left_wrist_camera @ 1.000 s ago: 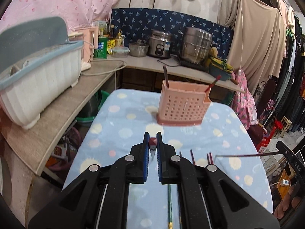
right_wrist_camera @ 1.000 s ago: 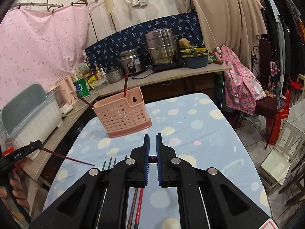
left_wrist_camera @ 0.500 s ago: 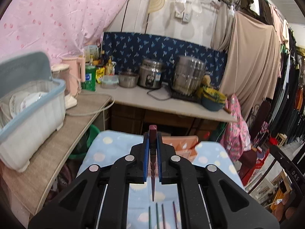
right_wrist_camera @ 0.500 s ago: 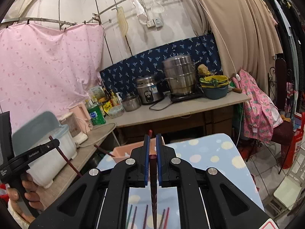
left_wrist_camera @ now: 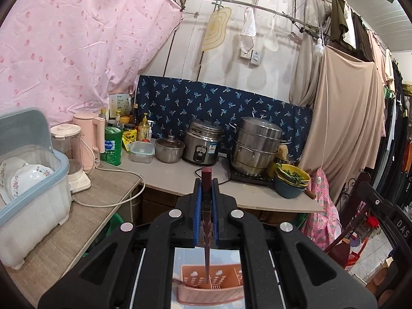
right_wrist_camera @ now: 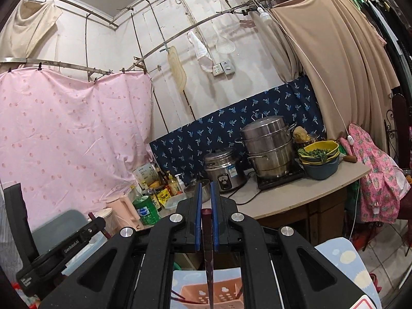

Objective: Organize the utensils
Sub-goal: 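Lift both held chopsticks and carry them above the pink basket, then open both grippers to drop the chopsticks into the pink basket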

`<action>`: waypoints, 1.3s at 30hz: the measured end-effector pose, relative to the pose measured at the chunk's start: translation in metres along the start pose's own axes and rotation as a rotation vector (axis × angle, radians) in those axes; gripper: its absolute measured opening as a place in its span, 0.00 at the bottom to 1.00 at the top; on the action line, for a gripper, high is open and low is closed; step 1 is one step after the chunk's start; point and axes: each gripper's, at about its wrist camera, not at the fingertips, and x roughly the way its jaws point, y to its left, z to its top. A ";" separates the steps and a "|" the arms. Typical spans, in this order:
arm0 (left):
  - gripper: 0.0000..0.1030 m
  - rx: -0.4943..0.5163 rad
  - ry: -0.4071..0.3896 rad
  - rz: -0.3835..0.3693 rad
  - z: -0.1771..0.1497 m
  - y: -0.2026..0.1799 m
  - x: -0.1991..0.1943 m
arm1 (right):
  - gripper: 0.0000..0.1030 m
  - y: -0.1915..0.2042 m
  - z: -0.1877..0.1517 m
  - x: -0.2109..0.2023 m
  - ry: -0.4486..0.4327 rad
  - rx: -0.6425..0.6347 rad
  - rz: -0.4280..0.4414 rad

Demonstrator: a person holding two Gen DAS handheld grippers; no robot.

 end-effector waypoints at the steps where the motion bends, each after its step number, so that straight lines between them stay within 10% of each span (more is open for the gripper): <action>1: 0.07 0.006 0.004 0.009 0.000 -0.001 0.007 | 0.06 0.000 -0.001 0.009 0.002 -0.003 -0.003; 22: 0.07 0.038 0.159 0.049 -0.070 0.013 0.069 | 0.08 -0.028 -0.092 0.082 0.212 -0.064 -0.098; 27: 0.38 0.053 0.154 0.065 -0.074 0.012 0.062 | 0.13 -0.028 -0.089 0.069 0.206 -0.081 -0.099; 39: 0.50 0.073 0.157 0.073 -0.089 0.013 0.020 | 0.21 -0.034 -0.099 0.003 0.210 -0.078 -0.075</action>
